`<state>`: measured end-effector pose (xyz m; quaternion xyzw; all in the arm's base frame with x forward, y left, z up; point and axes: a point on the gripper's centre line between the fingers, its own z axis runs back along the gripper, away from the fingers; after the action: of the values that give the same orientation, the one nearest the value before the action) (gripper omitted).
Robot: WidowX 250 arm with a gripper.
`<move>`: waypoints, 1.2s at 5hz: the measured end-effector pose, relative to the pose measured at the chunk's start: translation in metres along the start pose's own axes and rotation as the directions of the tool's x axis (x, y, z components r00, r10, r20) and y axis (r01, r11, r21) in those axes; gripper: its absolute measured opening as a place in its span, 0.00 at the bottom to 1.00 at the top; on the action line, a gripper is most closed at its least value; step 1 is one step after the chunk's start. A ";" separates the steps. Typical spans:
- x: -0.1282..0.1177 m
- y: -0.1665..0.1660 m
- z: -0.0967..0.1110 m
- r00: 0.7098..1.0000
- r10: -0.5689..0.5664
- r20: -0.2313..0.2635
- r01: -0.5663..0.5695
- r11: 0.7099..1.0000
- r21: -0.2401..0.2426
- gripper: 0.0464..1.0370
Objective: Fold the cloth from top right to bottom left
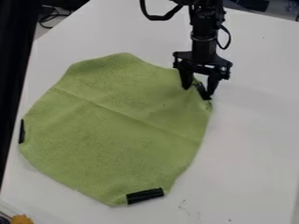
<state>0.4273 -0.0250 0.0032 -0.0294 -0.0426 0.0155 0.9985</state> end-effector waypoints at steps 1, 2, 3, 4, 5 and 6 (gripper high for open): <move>0.000 0.001 0.000 1.000 -0.003 -0.004 0.003 1.000 -0.002 0.37; -0.003 0.002 0.000 1.000 -0.002 -0.021 0.002 1.000 0.006 0.17; -0.010 0.004 0.002 0.999 0.023 -0.048 -0.021 0.999 0.037 0.06; -0.020 0.005 0.023 0.995 0.075 -0.062 -0.070 0.994 0.089 0.04; -0.031 0.011 0.060 0.988 0.151 0.042 -0.155 0.982 0.109 0.04; -0.049 0.030 0.079 0.964 0.236 0.123 -0.249 0.964 0.099 0.04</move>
<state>0.3706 0.0077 0.0756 0.0232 -0.0927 0.1417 0.9853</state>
